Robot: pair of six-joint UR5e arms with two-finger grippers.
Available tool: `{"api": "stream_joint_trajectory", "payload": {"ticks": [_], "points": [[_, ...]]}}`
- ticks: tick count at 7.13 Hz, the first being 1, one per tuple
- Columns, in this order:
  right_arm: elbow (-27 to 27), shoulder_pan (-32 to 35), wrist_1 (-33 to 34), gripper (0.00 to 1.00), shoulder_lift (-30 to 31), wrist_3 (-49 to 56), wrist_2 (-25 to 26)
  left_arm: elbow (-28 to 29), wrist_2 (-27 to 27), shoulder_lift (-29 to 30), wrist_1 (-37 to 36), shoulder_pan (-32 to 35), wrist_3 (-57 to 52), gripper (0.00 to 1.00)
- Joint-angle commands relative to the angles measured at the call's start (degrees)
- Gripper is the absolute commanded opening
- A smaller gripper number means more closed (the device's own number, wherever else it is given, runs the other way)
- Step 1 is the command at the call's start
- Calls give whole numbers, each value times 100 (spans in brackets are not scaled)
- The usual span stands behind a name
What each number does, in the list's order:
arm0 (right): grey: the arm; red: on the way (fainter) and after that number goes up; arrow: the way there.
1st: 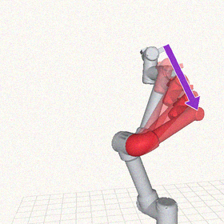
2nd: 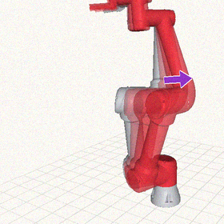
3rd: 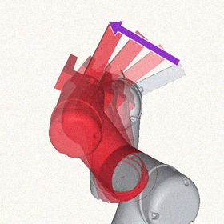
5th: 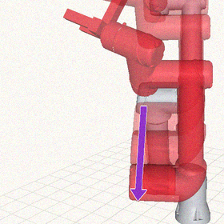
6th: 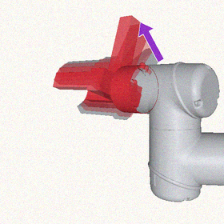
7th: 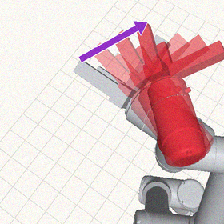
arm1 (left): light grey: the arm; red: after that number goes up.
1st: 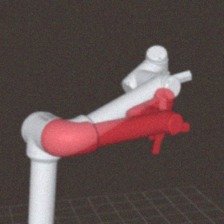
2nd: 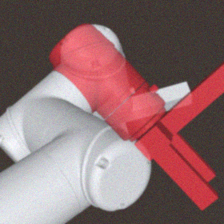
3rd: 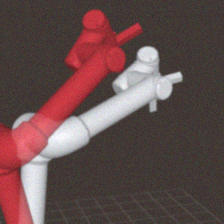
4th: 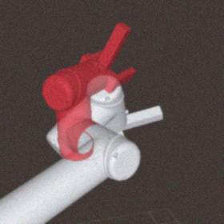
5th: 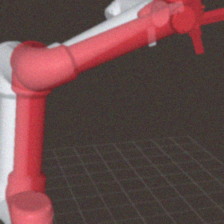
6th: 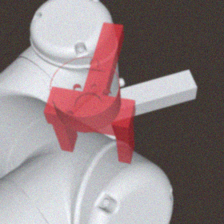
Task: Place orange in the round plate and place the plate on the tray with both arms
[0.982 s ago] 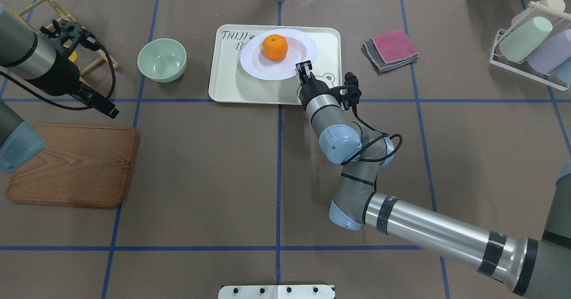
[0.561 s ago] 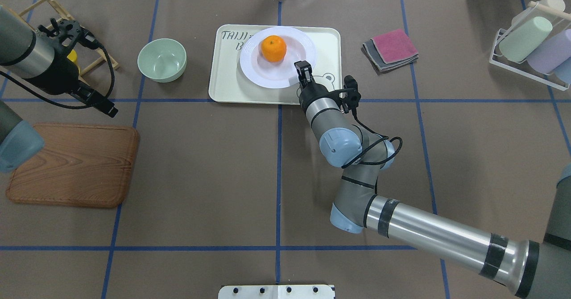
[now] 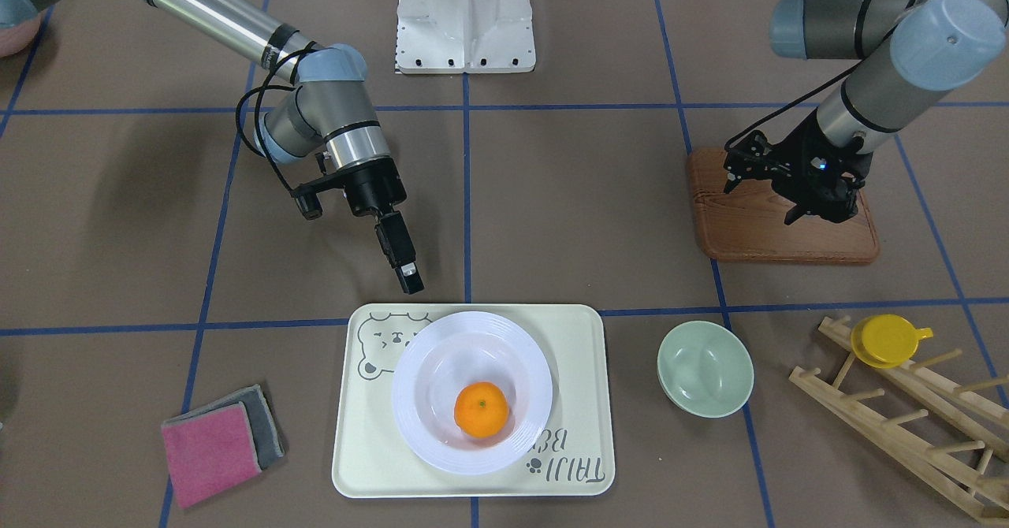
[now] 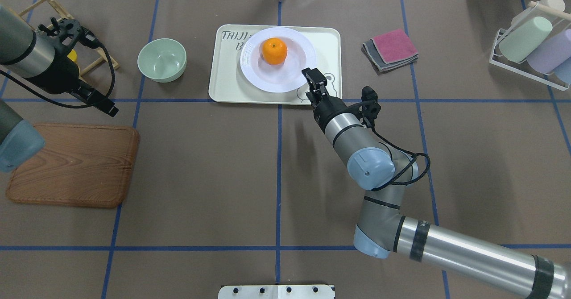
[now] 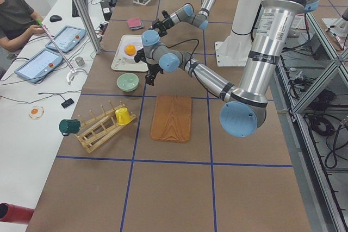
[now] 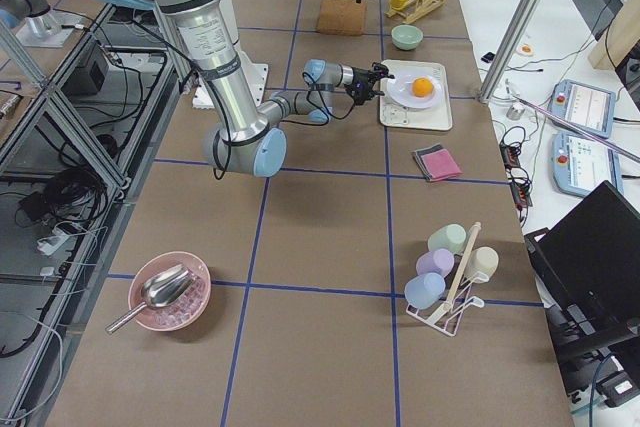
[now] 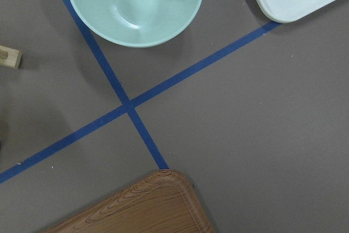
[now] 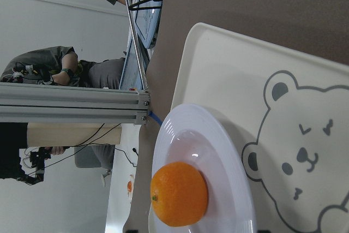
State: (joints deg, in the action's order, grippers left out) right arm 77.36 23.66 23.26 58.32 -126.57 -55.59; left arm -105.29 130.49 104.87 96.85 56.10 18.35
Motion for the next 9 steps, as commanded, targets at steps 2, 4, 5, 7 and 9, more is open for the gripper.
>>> {"api": "stream_joint_trajectory", "payload": {"ticks": [2,4,5,7,9], "points": [[490,68,-75,99,416,3103,-1091,52,-24,-11,-26,330,-635,99],[526,924,-41,99,741,5167,-2973,272,-42,-176,-35,926,-1838,99],[482,1548,12,99,995,6082,-4133,342,-33,-265,-44,1164,-2453,99],[525,3005,1085,99,1400,8713,-6051,404,-24,-397,-35,1272,-2705,99],[684,4220,1707,99,2144,10416,-7259,422,-24,-476,-44,1281,-2661,99]]}}
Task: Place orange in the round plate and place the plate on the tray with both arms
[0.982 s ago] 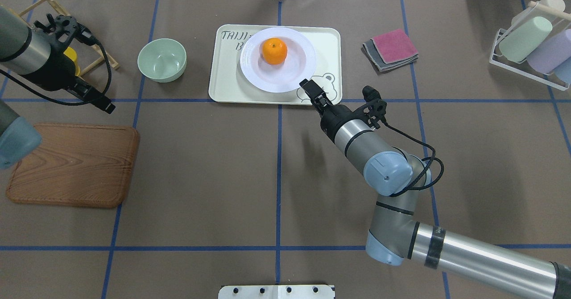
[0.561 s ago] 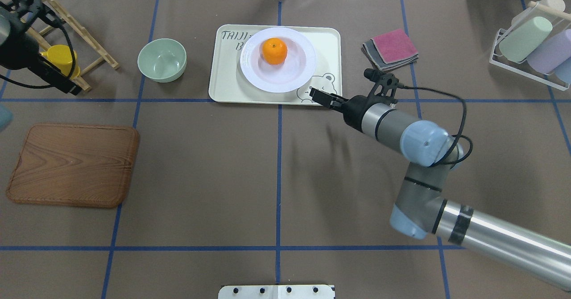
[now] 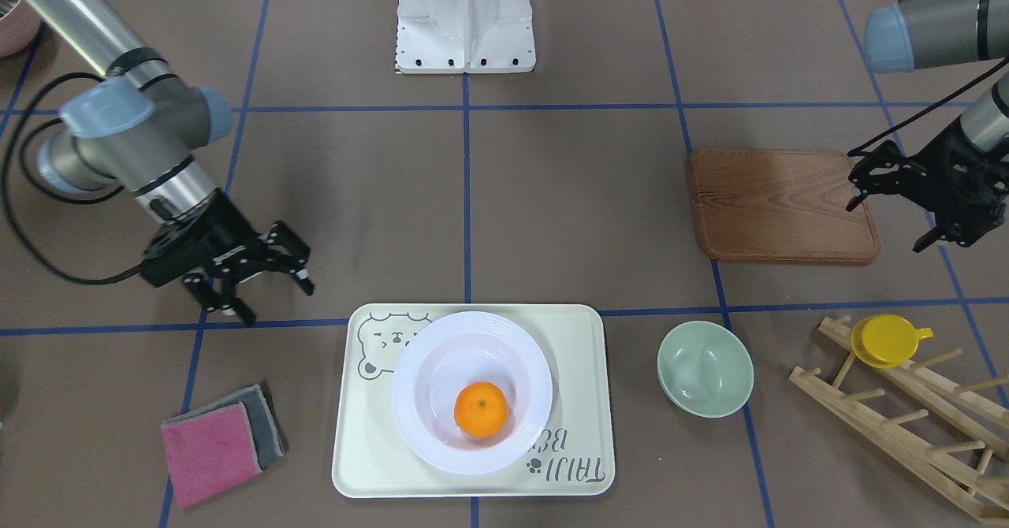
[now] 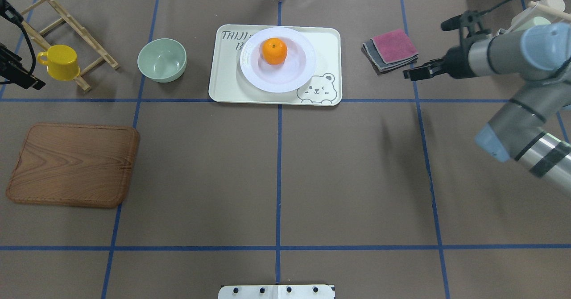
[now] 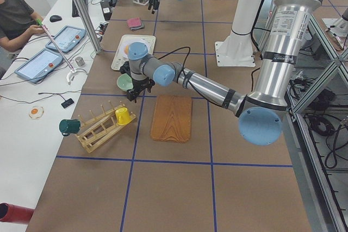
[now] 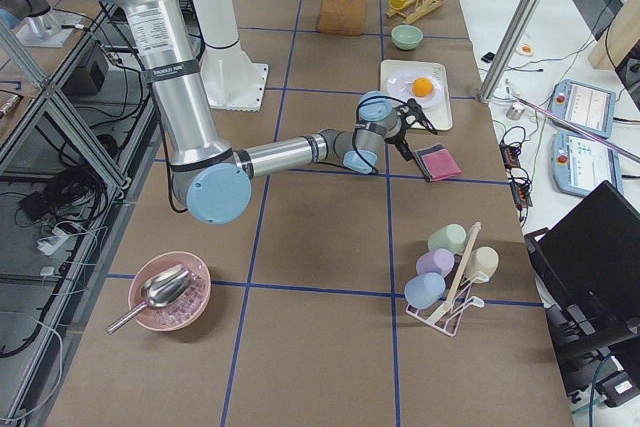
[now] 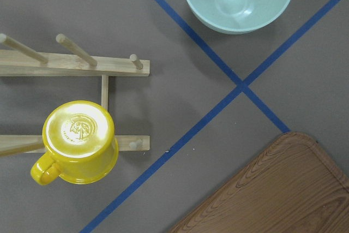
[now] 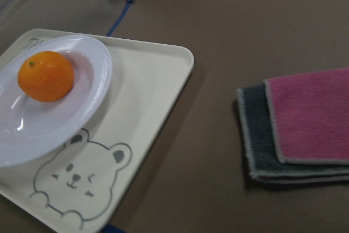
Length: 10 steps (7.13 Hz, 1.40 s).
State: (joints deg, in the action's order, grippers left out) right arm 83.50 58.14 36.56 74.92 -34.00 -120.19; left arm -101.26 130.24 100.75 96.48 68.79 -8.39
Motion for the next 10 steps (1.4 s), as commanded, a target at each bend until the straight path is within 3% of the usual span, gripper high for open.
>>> {"api": "stream_joint_trajectory", "payload": {"ticks": [1,4,5,8,10], "points": [[61,1012,448,99,958,2038,-865,36,1,-73,-42,3,56,99],[166,1733,2734,99,885,4473,-945,256,28,-74,-68,-6,475,99],[410,1840,3534,99,841,4820,-936,230,19,-91,-60,11,453,99],[1008,2157,6102,99,359,6360,-893,203,10,-405,-42,659,-922,99],[1317,2166,6144,99,681,6397,-997,396,37,-477,-25,977,-1384,99]]}}
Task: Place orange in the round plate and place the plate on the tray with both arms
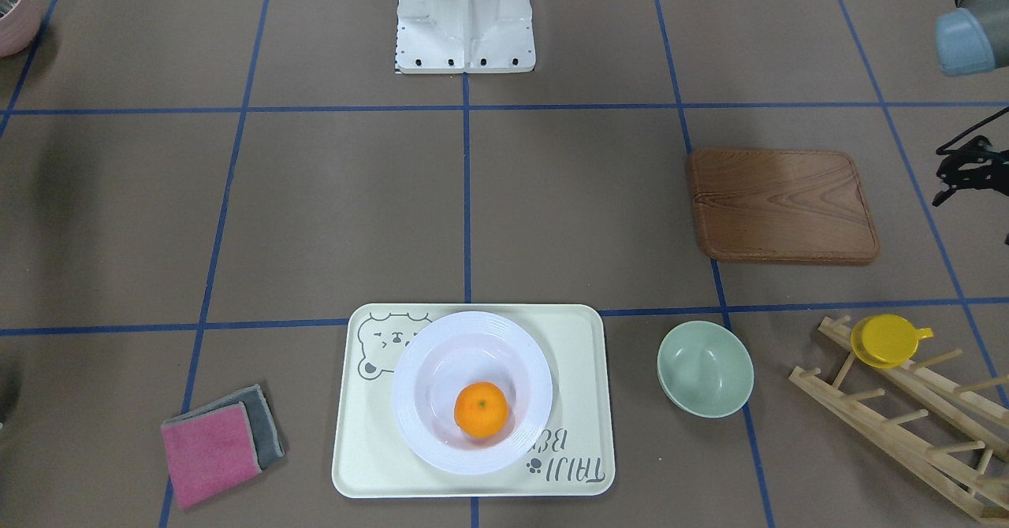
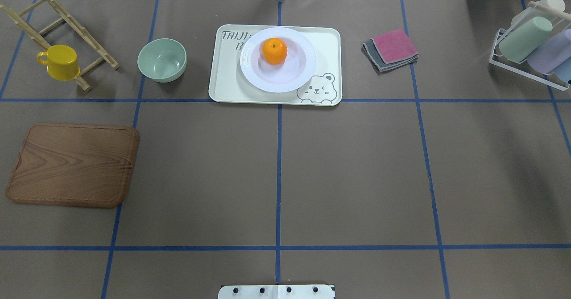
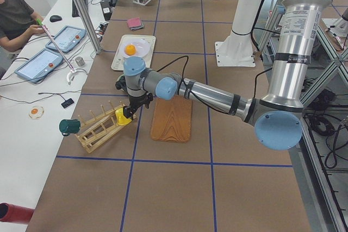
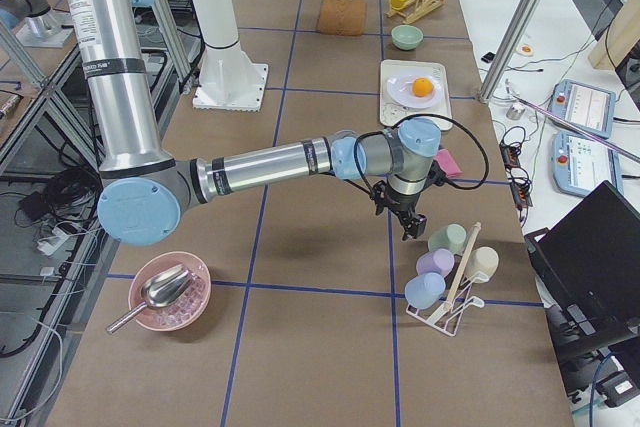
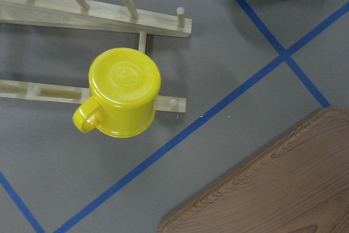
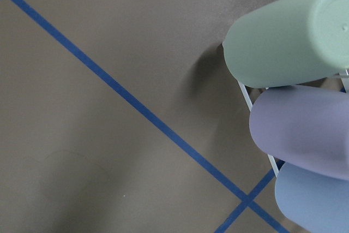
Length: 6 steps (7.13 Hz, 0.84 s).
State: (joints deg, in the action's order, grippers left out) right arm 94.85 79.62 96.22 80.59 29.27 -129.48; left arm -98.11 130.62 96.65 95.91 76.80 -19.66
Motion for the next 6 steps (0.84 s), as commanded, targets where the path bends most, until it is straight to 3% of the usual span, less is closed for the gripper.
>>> {"api": "stream_joint_trajectory", "payload": {"ticks": [1,4,5,6], "points": [[157,35,160,100,141,87,-173,160,-28,-224,76,178,-249,99],[201,80,72,100,290,53,-77,187,42,-217,51,187,-170,99],[218,158,63,100,291,35,-652,204,42,-69,-80,169,-135,99],[201,315,55,100,291,52,-788,161,234,-6,-238,186,309,99]]}}
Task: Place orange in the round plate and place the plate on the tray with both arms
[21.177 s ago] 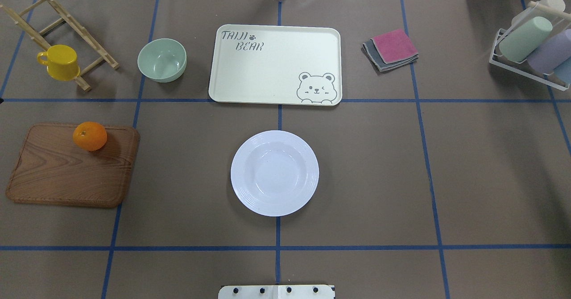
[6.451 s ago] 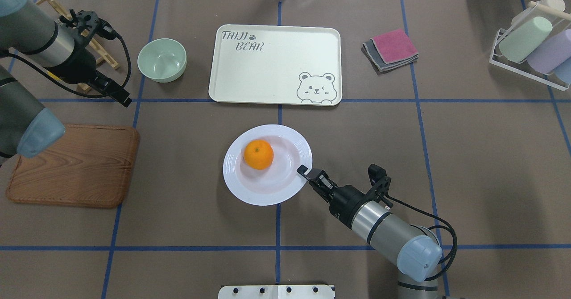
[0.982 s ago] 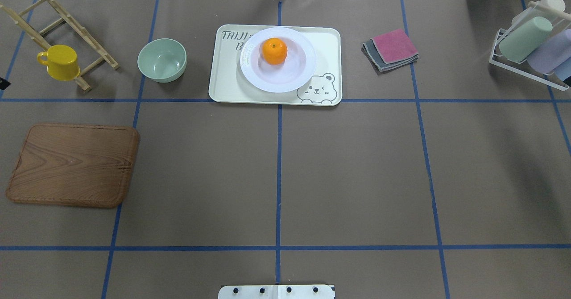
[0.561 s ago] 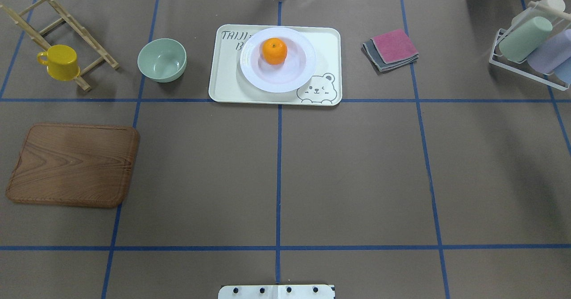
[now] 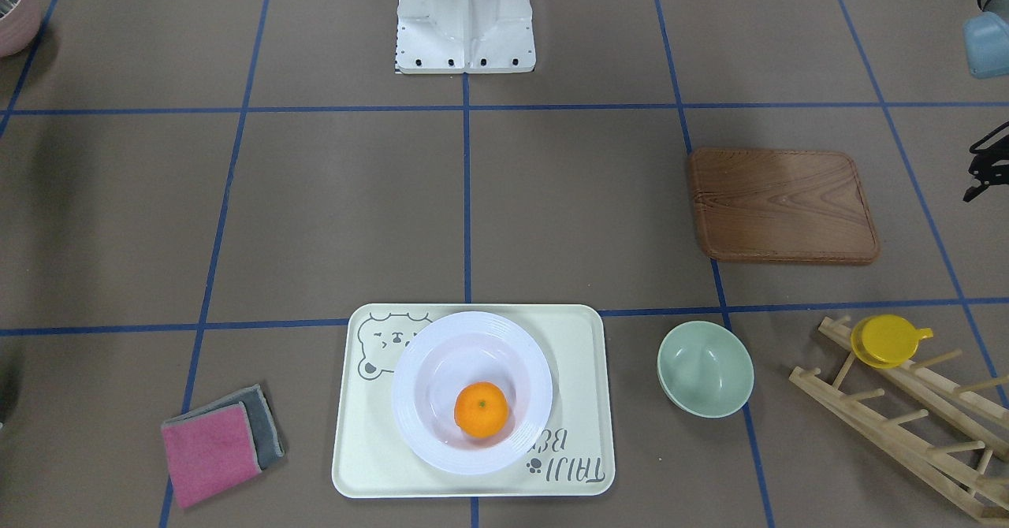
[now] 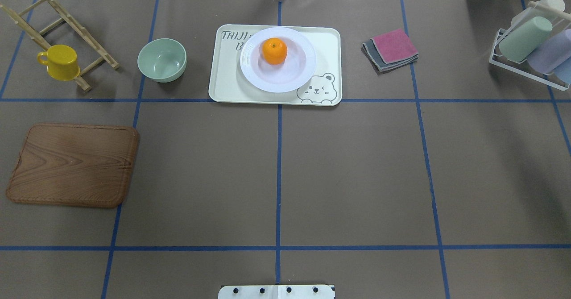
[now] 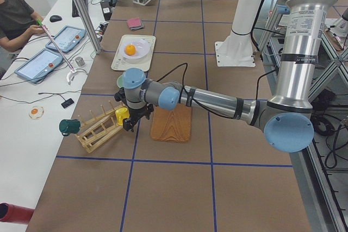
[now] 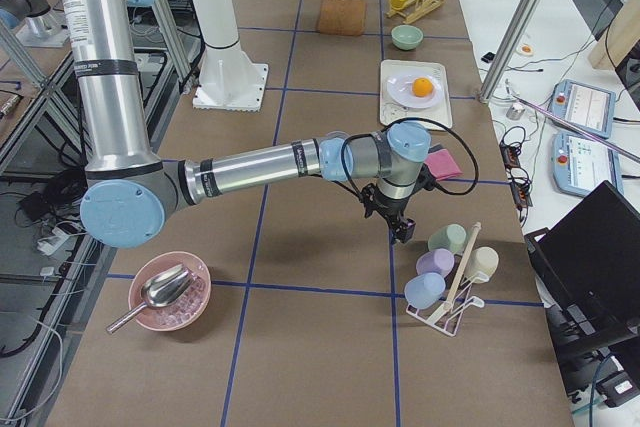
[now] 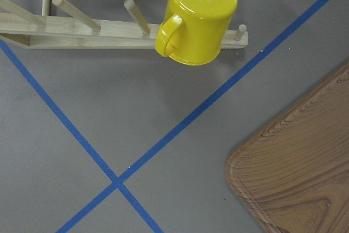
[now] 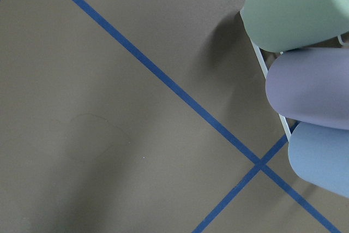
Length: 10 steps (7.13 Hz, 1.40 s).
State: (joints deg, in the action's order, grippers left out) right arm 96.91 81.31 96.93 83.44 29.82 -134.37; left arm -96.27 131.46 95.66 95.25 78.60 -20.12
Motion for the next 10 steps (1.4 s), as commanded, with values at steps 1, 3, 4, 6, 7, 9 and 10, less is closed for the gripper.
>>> {"api": "stream_joint_trajectory", "payload": {"ticks": [1,3,4,6,7,9,10], "points": [[4,157,-16,100,49,59,-300,-23,570,84,-156,23,804,99],[240,166,-33,100,303,68,-274,-41,653,-29,-86,181,905,99],[371,166,-25,100,357,-1,-274,-163,671,-100,-85,173,957,99],[338,166,-25,100,340,-420,-282,-32,618,-180,-85,146,1045,99],[425,166,-34,100,287,-1651,-291,-15,609,-188,-85,146,1037,99],[452,149,-34,100,-11,-3231,-300,-15,618,-188,-85,155,1159,99],[478,149,-34,100,-3,-3184,-300,-14,618,-188,-85,146,1186,99]]}}
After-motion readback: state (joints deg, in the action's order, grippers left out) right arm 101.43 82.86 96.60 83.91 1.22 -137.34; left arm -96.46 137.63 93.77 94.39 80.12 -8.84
